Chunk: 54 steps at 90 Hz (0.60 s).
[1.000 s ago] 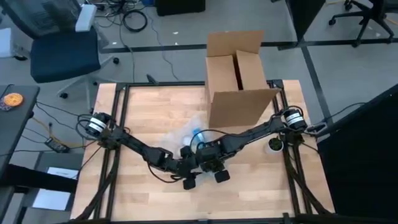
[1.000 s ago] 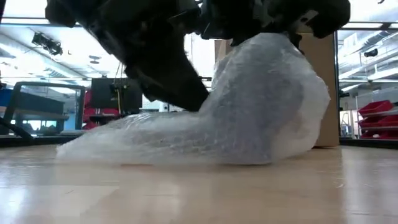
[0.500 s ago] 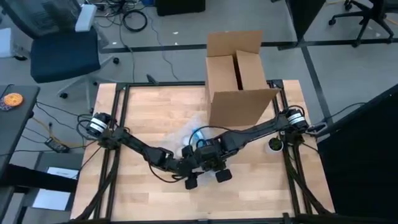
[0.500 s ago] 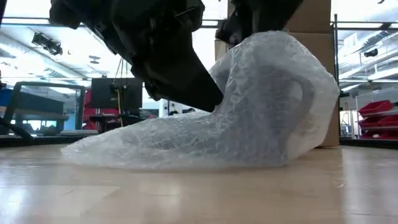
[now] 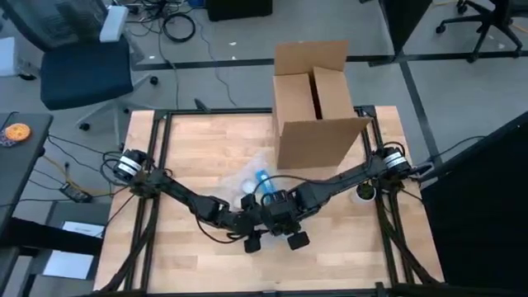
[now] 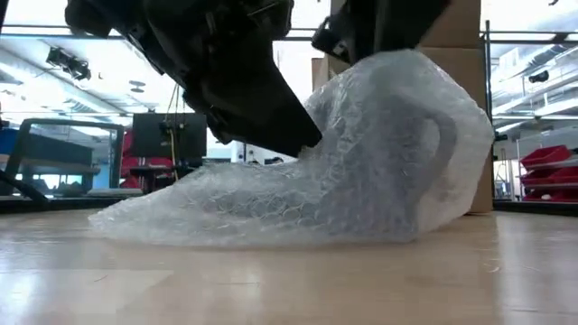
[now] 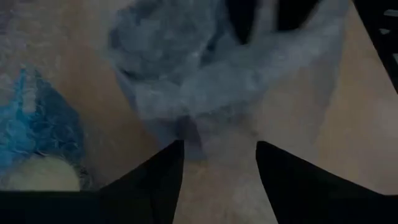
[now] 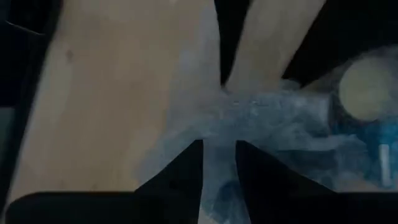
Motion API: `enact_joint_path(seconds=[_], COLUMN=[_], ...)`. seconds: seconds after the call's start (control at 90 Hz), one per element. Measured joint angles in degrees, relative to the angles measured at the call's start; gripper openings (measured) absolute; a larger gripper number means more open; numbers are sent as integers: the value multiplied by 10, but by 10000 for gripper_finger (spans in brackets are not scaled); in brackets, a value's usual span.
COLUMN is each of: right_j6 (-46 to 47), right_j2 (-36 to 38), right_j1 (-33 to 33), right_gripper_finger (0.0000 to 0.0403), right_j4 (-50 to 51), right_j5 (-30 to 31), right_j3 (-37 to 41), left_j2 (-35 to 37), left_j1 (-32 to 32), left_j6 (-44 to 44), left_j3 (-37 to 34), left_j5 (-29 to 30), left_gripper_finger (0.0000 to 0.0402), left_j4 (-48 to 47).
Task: Wrap mug
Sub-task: Wrap the purple mug with the transparent bubble wrap
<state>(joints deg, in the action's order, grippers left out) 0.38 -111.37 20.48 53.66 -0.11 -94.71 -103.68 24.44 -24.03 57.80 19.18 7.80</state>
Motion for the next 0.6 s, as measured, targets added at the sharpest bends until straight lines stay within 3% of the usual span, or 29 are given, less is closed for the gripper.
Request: enact_joint_path(seconds=[0.311, 0.456, 0.6], right_j6=[-25, -15, -15], right_j2=[2, 3, 4], right_j1=[-14, -19, -15], right_gripper_finger=[73, 73, 73], right_j4=[-188, -192, -139], right_j5=[20, -4, -7], right_j3=[131, 149, 108], left_j2=[49, 71, 71], left_j1=[20, 39, 47], left_j6=[-18, -19, -18], left_j3=[-1, 0, 0], left_j5=[4, 27, 46], left_gripper_finger=[186, 186, 186], left_j4=[-19, -37, -40])
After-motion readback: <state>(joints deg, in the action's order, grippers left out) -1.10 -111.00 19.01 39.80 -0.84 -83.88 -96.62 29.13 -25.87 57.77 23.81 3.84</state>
